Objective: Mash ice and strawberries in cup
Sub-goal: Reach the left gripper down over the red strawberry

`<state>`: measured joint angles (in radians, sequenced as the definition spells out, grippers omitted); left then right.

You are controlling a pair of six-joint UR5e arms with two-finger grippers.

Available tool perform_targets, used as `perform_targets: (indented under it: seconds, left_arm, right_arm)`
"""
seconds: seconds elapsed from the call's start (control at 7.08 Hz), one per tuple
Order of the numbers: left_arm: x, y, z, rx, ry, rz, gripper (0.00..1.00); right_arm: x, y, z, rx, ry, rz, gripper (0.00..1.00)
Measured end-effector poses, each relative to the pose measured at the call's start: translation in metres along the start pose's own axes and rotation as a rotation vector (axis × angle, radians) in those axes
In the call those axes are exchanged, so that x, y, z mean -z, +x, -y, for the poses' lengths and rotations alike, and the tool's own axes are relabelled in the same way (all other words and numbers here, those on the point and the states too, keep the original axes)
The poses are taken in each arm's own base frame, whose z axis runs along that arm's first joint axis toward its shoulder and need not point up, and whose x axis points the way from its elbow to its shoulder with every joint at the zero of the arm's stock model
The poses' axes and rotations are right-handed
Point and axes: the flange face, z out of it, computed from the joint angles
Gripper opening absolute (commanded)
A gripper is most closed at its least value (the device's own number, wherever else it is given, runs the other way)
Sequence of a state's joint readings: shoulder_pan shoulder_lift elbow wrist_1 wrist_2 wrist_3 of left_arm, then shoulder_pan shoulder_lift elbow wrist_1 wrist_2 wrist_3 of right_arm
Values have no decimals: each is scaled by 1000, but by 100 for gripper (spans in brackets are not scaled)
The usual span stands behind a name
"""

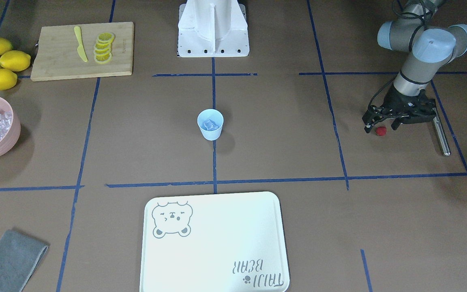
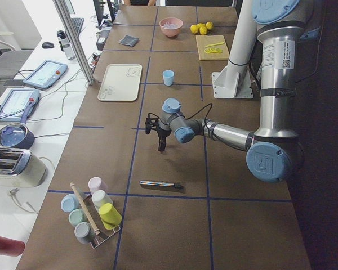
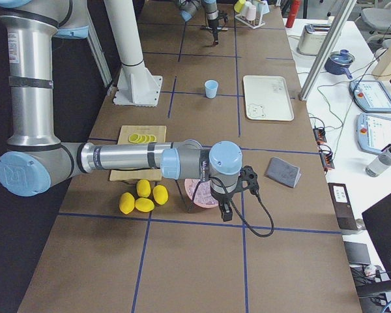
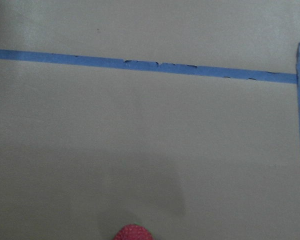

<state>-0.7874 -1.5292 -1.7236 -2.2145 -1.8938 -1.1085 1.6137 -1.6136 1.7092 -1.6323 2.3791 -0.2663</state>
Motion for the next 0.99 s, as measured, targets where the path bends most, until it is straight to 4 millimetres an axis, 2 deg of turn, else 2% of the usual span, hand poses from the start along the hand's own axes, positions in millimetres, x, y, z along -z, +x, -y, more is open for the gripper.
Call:
perform_targets:
  seconds: [0.71,0.99]
  left_arm:
    - [-14,-10,-1,7,-14,23,92]
    - [-14,-10,-1,10,-15,24,81]
  right_arm:
    - [2,-1,1,3,4,-1,99]
    - [2,-1,2,4,4,-1,99]
